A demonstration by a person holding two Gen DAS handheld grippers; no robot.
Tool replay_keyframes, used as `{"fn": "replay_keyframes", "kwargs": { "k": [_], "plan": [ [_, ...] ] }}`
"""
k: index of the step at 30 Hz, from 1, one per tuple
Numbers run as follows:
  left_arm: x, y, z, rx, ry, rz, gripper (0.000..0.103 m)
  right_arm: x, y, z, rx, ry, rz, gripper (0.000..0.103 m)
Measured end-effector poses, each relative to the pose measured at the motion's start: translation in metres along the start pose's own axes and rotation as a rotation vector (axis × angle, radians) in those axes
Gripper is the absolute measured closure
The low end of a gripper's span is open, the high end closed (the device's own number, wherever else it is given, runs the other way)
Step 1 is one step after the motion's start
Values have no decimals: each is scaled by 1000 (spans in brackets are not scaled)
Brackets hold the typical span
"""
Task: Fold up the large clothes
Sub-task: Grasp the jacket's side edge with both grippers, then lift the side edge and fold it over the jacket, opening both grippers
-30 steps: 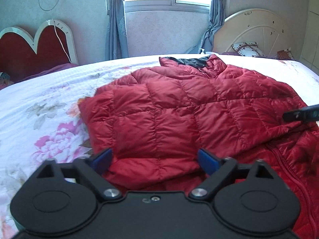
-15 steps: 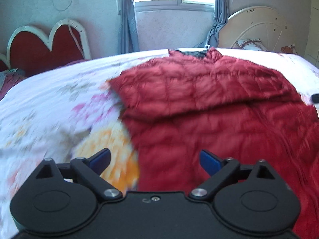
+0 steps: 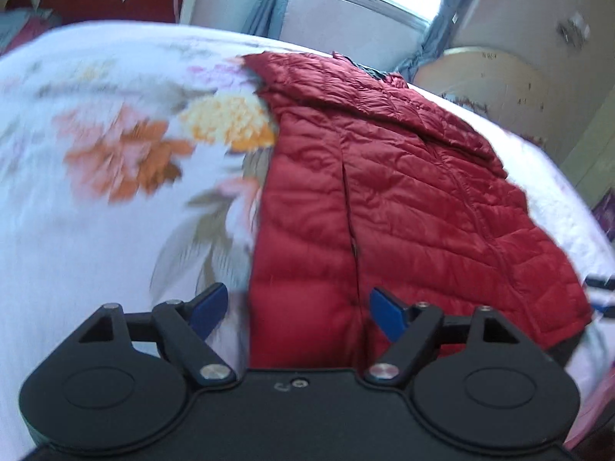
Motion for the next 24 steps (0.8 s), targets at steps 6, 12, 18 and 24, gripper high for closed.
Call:
{"fn": "replay_keyframes", "kwargs": {
  "k": [6, 12, 18, 24],
  "plan": [
    [25, -1, 0, -22, -128, -298, 24, 2, -12, 2, 36, 129, 67, 34],
    [14, -2, 18, 47, -213, -309, 96, 8, -14, 23, 134, 243, 123, 84],
    [23, 10, -3, -143, -252, -476, 98, 14, 9, 4, 19, 292, 179, 94],
    [4, 78, 6, -272, -276, -433, 98, 59, 78, 6, -119, 342, 81, 94]
  ]
}}
Point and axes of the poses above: each gripper's, at about its wrist camera, not at the fingertips, and z roughly the way its jaws point, x to its left, y to its top, the point moved 3 cm from there along z, roughly the way its jaws point, and after that the axes turned 14 degrees about -x, right-handed, at the moved point
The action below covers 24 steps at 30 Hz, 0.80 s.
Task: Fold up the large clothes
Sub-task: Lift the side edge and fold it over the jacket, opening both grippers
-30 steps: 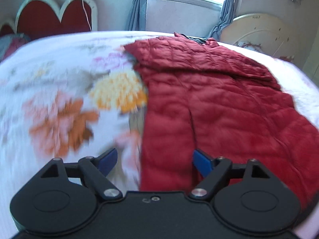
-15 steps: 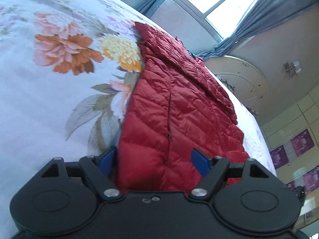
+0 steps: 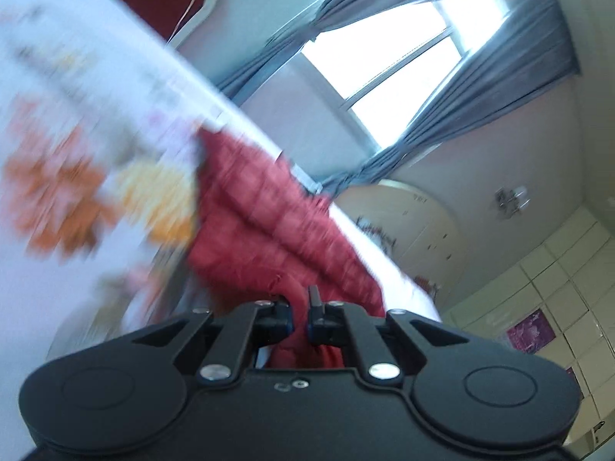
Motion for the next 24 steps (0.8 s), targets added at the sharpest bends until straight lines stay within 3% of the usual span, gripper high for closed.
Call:
{"fn": "replay_keyframes", "kwargs": {
  "k": [3, 8, 16, 18, 19, 20, 21, 22, 24],
  "plan": [
    [-22, 28, 32, -25, 54, 77, 98, 19, 33, 30, -54, 13, -42, 94],
    [-38, 70, 103, -37, 61, 149, 98, 28, 83, 102, -98, 1, -53, 94],
    [-6, 118, 235, 0, 109, 177, 97, -9, 141, 241, -76, -90, -1, 94],
    [4, 122, 265, 18, 120, 170, 86, -22, 150, 273, -64, -97, 23, 93],
    [12, 123, 276, 14, 146, 159, 63, -29, 155, 289, -56, -108, 27, 68],
    [21, 125, 285, 4, 193, 149, 21, -37, 157, 298, -73, -147, 23, 41],
    [30, 126, 287, -24, 249, 154, 5, -40, 160, 301, -118, -199, -5, 0],
    [35, 127, 288, -60, 279, 178, 3, -43, 160, 300, -178, -224, -64, 1],
    [50, 126, 295, -26, 281, 200, 5, -54, 158, 308, -144, -238, -86, 1]
  ]
}}
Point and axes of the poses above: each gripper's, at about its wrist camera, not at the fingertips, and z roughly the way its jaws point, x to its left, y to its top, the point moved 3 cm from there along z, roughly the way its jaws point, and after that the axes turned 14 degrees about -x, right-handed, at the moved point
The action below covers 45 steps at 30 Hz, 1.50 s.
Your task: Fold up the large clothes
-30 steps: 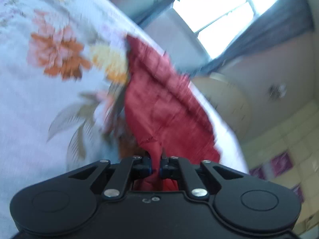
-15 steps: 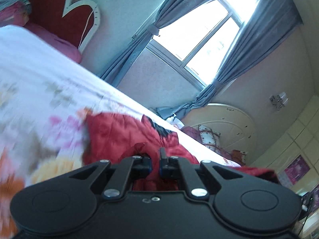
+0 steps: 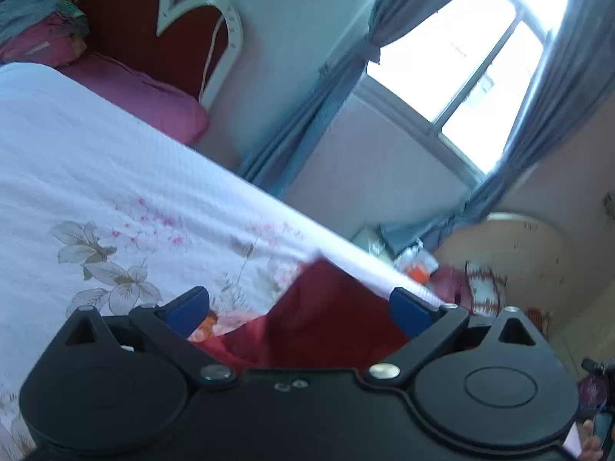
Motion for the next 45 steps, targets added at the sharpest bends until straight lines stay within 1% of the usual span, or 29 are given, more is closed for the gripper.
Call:
{"fn": "replay_keyframes", "kwargs": {
  "k": [1, 4, 5, 6, 7, 9, 10, 11, 12, 13, 14, 15, 17, 19, 21, 22, 25, 27, 29, 32, 34, 36, 39, 40, 41, 42, 43, 44, 45],
  "plan": [
    [4, -4, 3, 26, -2, 8, 9, -5, -6, 6, 27, -5, -16, 1],
    [9, -18, 20, 108, -19, 73, 20, -18, -28, 29, 118, -58, -105, 1],
    [8, -22, 26, 136, -27, 98, 23, -22, -36, 35, 141, -69, -122, 4],
    [6, -26, 32, 168, -38, 124, 26, -25, -46, 41, 167, -79, -142, 10],
    [4, -30, 38, 200, -45, 158, 33, -28, -53, 49, 193, -90, -158, 13],
    [-5, -39, 48, 260, -53, 235, 43, -30, -69, 63, 246, -116, -204, 15],
    [-10, -43, 53, 280, -62, 274, 52, -31, -76, 70, 269, -129, -231, 21],
    [-15, -48, 56, 295, -74, 309, 68, -31, -83, 74, 286, -132, -255, 29],
    [-19, -50, 56, 299, -89, 338, 77, -31, -89, 79, 302, -134, -278, 57],
    [-25, -50, 56, 288, -98, 370, 94, -30, -92, 80, 302, -133, -300, 80],
    [-30, -49, 53, 264, -111, 399, 97, -27, -93, 80, 286, -114, -317, 88],
    [-35, -46, 49, 229, -116, 422, 98, -22, -92, 78, 259, -98, -337, 93],
    [-44, -37, 38, 131, -137, 446, 99, -9, -86, 71, 187, -71, -385, 94],
    [-49, -28, 32, 56, -133, 468, 99, 2, -78, 65, 121, -41, -410, 95],
    [-52, -23, 34, 16, -128, 467, 99, 8, -72, 67, 81, -31, -426, 95],
    [-53, -23, 39, 18, -115, 471, 99, 10, -70, 70, 77, -35, -433, 95],
    [-46, -32, 61, 82, -68, 465, 99, 0, -80, 89, 140, -94, -438, 95],
    [-40, -47, 77, 128, -38, 478, 99, -10, -92, 100, 199, -133, -440, 95],
    [-35, -58, 87, 162, -26, 486, 98, -22, -105, 106, 244, -170, -449, 95],
    [-35, -64, 91, 166, -13, 509, 98, -31, -112, 106, 229, -183, -437, 95],
    [-39, -66, 91, 160, -6, 542, 98, -31, -114, 105, 210, -187, -452, 95],
    [-41, -66, 90, 157, 1, 552, 98, -29, -116, 105, 199, -191, -471, 95],
    [-45, -66, 87, 153, 12, 579, 95, -25, -114, 108, 210, -204, -488, 94],
    [-47, -66, 86, 145, 20, 607, 93, -24, -113, 109, 220, -210, -490, 90],
    [-50, -67, 83, 134, 32, 643, 83, -22, -110, 110, 230, -224, -491, 84],
    [-53, -66, 79, 117, 59, 677, 74, -18, -107, 109, 229, -271, -517, 49],
    [-55, -65, 74, 95, 94, 702, 41, -14, -103, 103, 203, -322, -557, 7],
    [-58, -62, 64, 58, 120, 718, 13, -9, -98, 92, 151, -321, -585, 3],
    [-62, -57, 50, 7, 115, 719, 10, -2, -94, 78, 121, -270, -592, 4]
  ]
}}
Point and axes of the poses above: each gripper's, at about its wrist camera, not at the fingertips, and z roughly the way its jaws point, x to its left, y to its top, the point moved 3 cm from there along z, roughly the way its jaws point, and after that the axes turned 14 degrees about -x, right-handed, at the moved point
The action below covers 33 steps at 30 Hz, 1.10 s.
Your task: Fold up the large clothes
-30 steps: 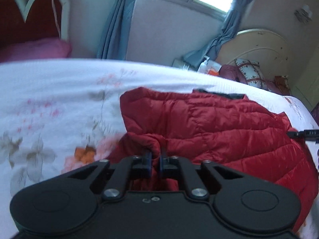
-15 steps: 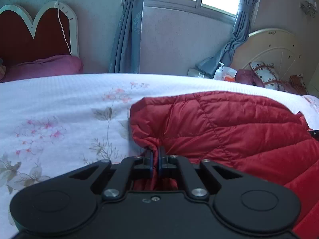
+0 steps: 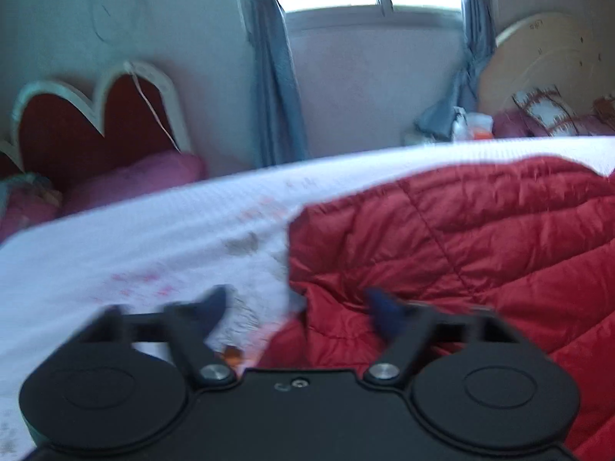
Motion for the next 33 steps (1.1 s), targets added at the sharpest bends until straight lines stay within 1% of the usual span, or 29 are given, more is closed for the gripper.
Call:
{"fn": "replay_keyframes", "kwargs": {
  "k": [1, 2, 3, 4, 5, 6, 7, 9, 10, 12, 13, 14, 15, 16, 17, 18, 19, 20, 21, 22, 23, 24, 25, 26, 27, 28, 30, 31, 33],
  "plan": [
    [2, 4, -16, -43, -11, -15, 17, 2, 1, -13, -5, 41, 3, 4],
    [2, 9, -31, -59, -29, -38, 28, 6, 0, -27, -13, 74, 4, 5],
    [0, 12, -46, -68, -45, -64, 33, 13, -3, -41, -26, 106, -9, 19],
    [-4, 14, -62, -86, -66, -80, 36, 22, -7, -55, -34, 141, -30, 33],
    [-12, 15, -76, -105, -90, -85, 36, 32, -12, -67, -39, 174, -39, 35],
    [-25, 13, -87, -106, -128, -93, 36, 43, -19, -78, -41, 213, -35, 35],
    [-41, 10, -93, -85, -186, -94, 36, 54, -25, -87, -41, 257, -24, 35],
    [-77, 1, -101, -63, -267, -34, 35, 85, -38, -101, -53, 333, -37, 35],
    [-94, -4, -102, -57, -290, 1, 35, 100, -44, -105, -61, 361, -62, 35],
    [-115, -13, -97, -49, -327, 19, 36, 129, -55, -105, -54, 410, -116, 35],
    [-120, -17, -93, -50, -316, 39, 33, 140, -61, -102, -45, 421, -152, 35],
    [-121, -19, -89, -50, -300, 46, 29, 148, -69, -96, -36, 408, -206, 35],
    [-115, -24, -83, -48, -288, 33, 28, 151, -74, -90, -30, 397, -235, 35],
    [-108, -27, -80, -49, -264, 25, 28, 148, -76, -86, -27, 397, -225, 35],
    [-98, -31, -78, -48, -251, 16, 27, 142, -77, -82, -29, 375, -223, 35],
    [-86, -35, -77, -46, -219, 8, 27, 133, -76, -79, -43, 324, -237, 35],
    [-74, -38, -78, -47, -182, 4, 27, 121, -76, -77, -52, 275, -221, 35],
    [-62, -42, -83, -49, -136, 3, 27, 102, -75, -75, -45, 246, -170, 35],
    [-48, -45, -86, -45, -92, -6, 25, 86, -74, -74, -41, 189, -143, 35],
    [-33, -48, -87, -32, -67, -35, 13, 72, -74, -73, -45, 112, -141, 35],
    [-19, -51, -88, -15, -37, -70, 9, 57, -75, -73, -42, 86, -106, 35],
    [-7, -52, -89, -3, -27, -107, 9, 43, -74, -73, -27, 90, -44, 32],
    [3, -52, -92, 8, -9, -138, 10, 27, -72, -75, -7, 95, 46, 25],
    [11, -51, -96, 14, 17, -164, 13, 14, -71, -79, -4, 62, 113, 21],
    [18, -50, -103, 14, 28, -203, 16, 1, -71, -85, -11, 37, 175, 14],
    [24, -51, -111, 17, 33, -255, 19, -11, -73, -92, -13, 36, 248, 12],
    [34, -54, -129, 14, 33, -377, 20, -33, -85, -104, 2, 64, 422, 12],
    [39, -57, -138, 16, 24, -450, 22, -44, -91, -111, 11, 84, 517, 12],
    [46, -70, -153, 38, -11, -634, 26, -56, -107, -120, 25, 111, 672, 13]
  ]
}}
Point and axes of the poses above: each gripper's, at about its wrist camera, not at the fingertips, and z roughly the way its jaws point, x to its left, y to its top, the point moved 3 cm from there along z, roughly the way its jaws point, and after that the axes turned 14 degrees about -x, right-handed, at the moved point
